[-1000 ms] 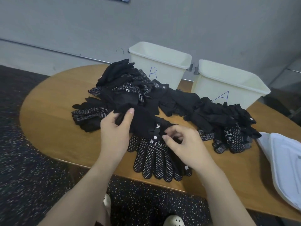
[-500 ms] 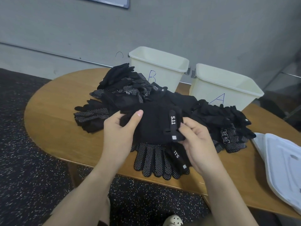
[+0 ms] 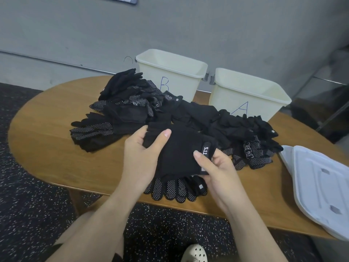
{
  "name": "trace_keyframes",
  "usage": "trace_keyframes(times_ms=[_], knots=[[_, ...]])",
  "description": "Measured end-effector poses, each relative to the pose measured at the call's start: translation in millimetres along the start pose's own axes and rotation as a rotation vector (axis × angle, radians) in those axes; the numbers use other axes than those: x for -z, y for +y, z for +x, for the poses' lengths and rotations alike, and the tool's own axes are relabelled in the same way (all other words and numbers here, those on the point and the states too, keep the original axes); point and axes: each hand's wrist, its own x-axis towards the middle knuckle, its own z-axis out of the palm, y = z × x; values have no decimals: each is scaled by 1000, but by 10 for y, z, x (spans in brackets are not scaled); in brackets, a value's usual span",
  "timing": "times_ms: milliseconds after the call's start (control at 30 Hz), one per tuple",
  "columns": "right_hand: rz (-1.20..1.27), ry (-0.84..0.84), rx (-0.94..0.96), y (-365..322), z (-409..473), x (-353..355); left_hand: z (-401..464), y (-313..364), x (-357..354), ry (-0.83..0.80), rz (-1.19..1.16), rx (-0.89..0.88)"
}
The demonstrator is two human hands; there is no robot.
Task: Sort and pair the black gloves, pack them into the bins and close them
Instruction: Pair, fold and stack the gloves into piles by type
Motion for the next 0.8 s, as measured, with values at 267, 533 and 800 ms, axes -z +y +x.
trace_keyframes(times_ms=[267,533,800], knots=[[119,235,49,-202,-24,434,-91,-69,-114,-103,248,-101],[33,368,86,-346,-176,862,-369,-109,-440,-608,825,-381],[204,191,7,-303,-216,801,-532,-134,-817,-572,715,-358]])
